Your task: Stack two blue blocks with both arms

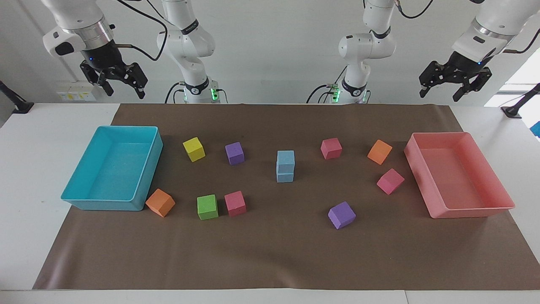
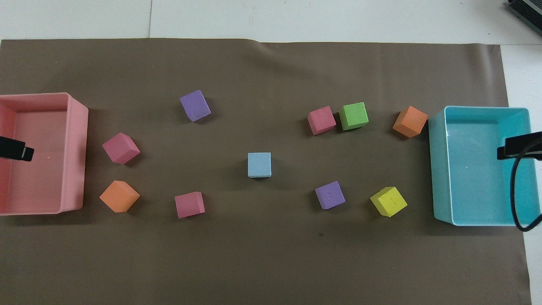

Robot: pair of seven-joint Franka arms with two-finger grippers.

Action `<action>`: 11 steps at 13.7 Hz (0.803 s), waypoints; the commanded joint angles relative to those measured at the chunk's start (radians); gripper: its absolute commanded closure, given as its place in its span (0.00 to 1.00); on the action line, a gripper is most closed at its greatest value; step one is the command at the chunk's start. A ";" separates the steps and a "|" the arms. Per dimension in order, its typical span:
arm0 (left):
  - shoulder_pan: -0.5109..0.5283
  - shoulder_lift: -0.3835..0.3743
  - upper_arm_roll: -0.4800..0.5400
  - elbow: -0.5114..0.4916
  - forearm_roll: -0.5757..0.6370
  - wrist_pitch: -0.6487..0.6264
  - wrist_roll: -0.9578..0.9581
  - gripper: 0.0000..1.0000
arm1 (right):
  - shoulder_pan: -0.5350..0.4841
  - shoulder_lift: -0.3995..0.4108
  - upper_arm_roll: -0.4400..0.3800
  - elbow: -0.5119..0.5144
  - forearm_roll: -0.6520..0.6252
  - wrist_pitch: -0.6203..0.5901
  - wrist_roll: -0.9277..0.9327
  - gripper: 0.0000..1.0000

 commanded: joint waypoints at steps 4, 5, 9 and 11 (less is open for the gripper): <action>0.005 -0.029 -0.003 -0.033 0.009 -0.003 0.013 0.00 | 0.003 -0.025 0.005 -0.057 -0.021 0.025 0.014 0.00; 0.005 -0.029 -0.003 -0.033 0.009 -0.003 0.013 0.00 | 0.003 -0.025 0.005 -0.060 -0.021 0.027 0.021 0.00; 0.003 -0.034 -0.003 -0.037 0.009 -0.003 0.013 0.00 | 0.029 -0.014 0.005 -0.066 -0.019 0.059 0.057 0.00; 0.003 -0.034 -0.005 -0.039 0.009 -0.003 0.013 0.00 | 0.020 -0.013 0.003 -0.065 -0.004 0.059 0.052 0.00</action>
